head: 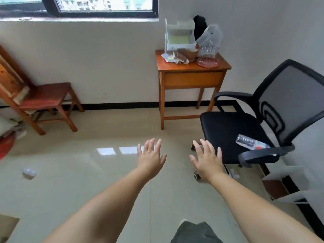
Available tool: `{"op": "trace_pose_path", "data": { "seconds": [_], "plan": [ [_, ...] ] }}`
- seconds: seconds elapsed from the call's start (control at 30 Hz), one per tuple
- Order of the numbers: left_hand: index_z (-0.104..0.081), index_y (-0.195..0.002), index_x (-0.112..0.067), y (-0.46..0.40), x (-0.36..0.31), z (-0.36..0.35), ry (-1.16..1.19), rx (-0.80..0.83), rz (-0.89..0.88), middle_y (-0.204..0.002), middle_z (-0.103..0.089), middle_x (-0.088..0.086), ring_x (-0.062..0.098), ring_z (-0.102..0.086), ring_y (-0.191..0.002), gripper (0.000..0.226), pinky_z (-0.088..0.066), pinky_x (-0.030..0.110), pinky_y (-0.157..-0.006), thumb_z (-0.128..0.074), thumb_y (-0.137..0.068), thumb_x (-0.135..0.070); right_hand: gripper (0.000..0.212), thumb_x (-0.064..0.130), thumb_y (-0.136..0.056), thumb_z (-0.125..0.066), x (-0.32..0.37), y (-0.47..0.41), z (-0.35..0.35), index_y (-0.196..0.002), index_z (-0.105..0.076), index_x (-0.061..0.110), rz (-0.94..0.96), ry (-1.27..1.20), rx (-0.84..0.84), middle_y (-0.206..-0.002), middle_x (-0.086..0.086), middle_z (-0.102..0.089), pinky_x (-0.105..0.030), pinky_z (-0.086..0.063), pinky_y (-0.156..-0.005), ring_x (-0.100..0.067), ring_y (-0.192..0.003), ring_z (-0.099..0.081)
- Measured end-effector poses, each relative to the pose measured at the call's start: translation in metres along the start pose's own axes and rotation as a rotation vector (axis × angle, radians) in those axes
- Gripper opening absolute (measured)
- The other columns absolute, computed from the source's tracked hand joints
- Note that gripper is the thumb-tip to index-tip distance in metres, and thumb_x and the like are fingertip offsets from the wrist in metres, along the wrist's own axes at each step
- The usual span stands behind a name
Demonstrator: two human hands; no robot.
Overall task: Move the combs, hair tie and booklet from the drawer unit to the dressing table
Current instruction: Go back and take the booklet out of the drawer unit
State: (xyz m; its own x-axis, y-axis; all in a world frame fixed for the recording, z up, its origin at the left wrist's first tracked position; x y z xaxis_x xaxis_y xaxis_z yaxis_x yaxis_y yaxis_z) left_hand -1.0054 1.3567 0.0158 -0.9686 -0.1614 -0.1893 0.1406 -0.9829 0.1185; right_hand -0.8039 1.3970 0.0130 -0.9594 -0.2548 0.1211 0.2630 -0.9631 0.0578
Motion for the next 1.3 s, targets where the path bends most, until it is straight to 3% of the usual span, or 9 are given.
{"op": "trace_pose_path", "data": {
  "seconds": [0.17,0.33,0.6,0.83,0.93,1.07,1.17,1.23,1.3],
  "plan": [
    [-0.007,-0.148,-0.023,-0.13,-0.023,0.038,0.039,-0.068,0.004,-0.157,-0.012,0.005,0.022,-0.007,-0.145,0.061,0.001,0.049,-0.117,-0.026,-0.094,-0.047,0.058,0.052,-0.092,-0.022,-0.034,-0.15,0.03,-0.146,-0.011,0.032,0.013,0.037,0.005,-0.157,-0.003,-0.015,-0.054,-0.008,-0.116,-0.021,-0.146,-0.008],
    [-0.007,-0.148,-0.024,-0.264,0.004,0.054,0.077,-0.076,0.098,-0.158,-0.011,0.005,0.022,-0.006,-0.145,0.061,-0.001,0.05,-0.118,-0.025,-0.094,-0.048,0.055,0.049,-0.094,-0.021,-0.015,-0.298,0.044,-0.146,-0.012,0.032,0.086,0.008,-0.012,-0.157,-0.003,-0.017,-0.053,-0.007,-0.116,-0.021,-0.146,-0.008],
    [-0.013,-0.147,-0.023,-0.514,0.023,0.129,0.051,-0.175,-0.022,-0.155,-0.019,0.006,0.023,-0.013,-0.144,0.062,-0.008,0.051,-0.119,-0.031,-0.093,-0.048,0.054,0.046,-0.095,-0.025,-0.001,-0.545,0.094,-0.146,-0.018,0.028,0.009,-0.08,-0.106,-0.156,-0.005,-0.02,-0.053,-0.013,-0.117,-0.023,-0.145,-0.013],
    [-0.011,-0.147,-0.023,-0.698,0.0,0.178,0.13,-0.206,-0.092,-0.155,-0.02,0.009,0.026,-0.015,-0.143,0.067,-0.015,0.049,-0.118,-0.042,-0.09,-0.041,0.054,0.042,-0.096,-0.027,-0.023,-0.707,0.153,-0.145,-0.022,0.021,-0.007,-0.16,-0.191,-0.154,-0.011,-0.025,-0.044,-0.023,-0.115,-0.026,-0.143,-0.019],
    [-0.005,-0.148,-0.021,-0.762,-0.004,0.178,0.172,-0.221,-0.035,-0.155,-0.019,0.009,0.025,-0.014,-0.144,0.074,-0.013,0.046,-0.119,-0.047,-0.088,-0.034,0.053,0.039,-0.097,-0.029,-0.028,-0.781,0.168,-0.145,-0.022,0.018,0.023,-0.255,-0.208,-0.153,-0.011,-0.023,-0.044,-0.028,-0.112,-0.028,-0.141,-0.022],
    [0.0,-0.148,-0.013,-0.827,0.002,0.173,0.278,-0.222,0.112,-0.156,-0.019,0.009,0.023,-0.016,-0.144,0.089,-0.02,0.04,-0.118,-0.057,-0.085,-0.042,0.051,0.031,-0.098,-0.03,-0.035,-0.87,0.178,-0.145,-0.019,0.016,0.026,-0.38,-0.194,-0.153,-0.01,-0.02,-0.043,-0.037,-0.104,-0.028,-0.136,-0.031],
    [-0.019,-0.146,-0.015,-0.858,0.007,0.173,0.416,-0.242,0.199,-0.149,-0.035,0.004,0.022,-0.029,-0.139,0.079,-0.03,0.039,-0.113,-0.06,-0.083,-0.041,0.053,0.027,-0.097,-0.034,-0.046,-0.918,0.18,-0.145,-0.019,0.012,-0.009,-0.466,-0.172,-0.151,-0.014,-0.025,-0.038,-0.035,-0.105,-0.028,-0.135,-0.032],
    [-0.04,-0.131,-0.019,-0.872,0.006,0.171,0.532,-0.262,0.198,-0.128,-0.055,0.001,0.022,-0.048,-0.123,0.057,-0.042,0.043,-0.102,-0.063,-0.081,-0.036,0.054,0.026,-0.097,-0.035,-0.056,-0.941,0.175,-0.146,-0.017,0.012,-0.083,-0.526,-0.144,-0.149,-0.016,-0.029,-0.038,-0.035,-0.104,-0.03,-0.133,-0.034],
    [-0.044,-0.124,-0.021,-0.876,0.004,0.167,0.616,-0.272,0.185,-0.12,-0.06,-0.001,0.021,-0.054,-0.114,0.049,-0.045,0.045,-0.096,-0.065,-0.081,-0.032,0.055,0.025,-0.096,-0.037,-0.066,-0.952,0.165,-0.146,-0.017,0.013,-0.186,-0.568,-0.109,-0.147,-0.016,-0.033,-0.039,-0.039,-0.101,-0.031,-0.13,-0.04]
  ]
}}
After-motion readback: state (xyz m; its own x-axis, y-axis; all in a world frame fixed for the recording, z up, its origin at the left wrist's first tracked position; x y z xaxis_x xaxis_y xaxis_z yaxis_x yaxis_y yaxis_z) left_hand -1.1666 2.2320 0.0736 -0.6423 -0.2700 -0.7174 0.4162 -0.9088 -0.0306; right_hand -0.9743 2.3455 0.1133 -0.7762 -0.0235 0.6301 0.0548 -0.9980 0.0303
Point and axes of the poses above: each hand's wrist, its own y-axis away from the middle knuckle, its own z-axis out of the back of the hand, x = y × z, the point moved 10 cm from there along -y, towards the middle knuckle
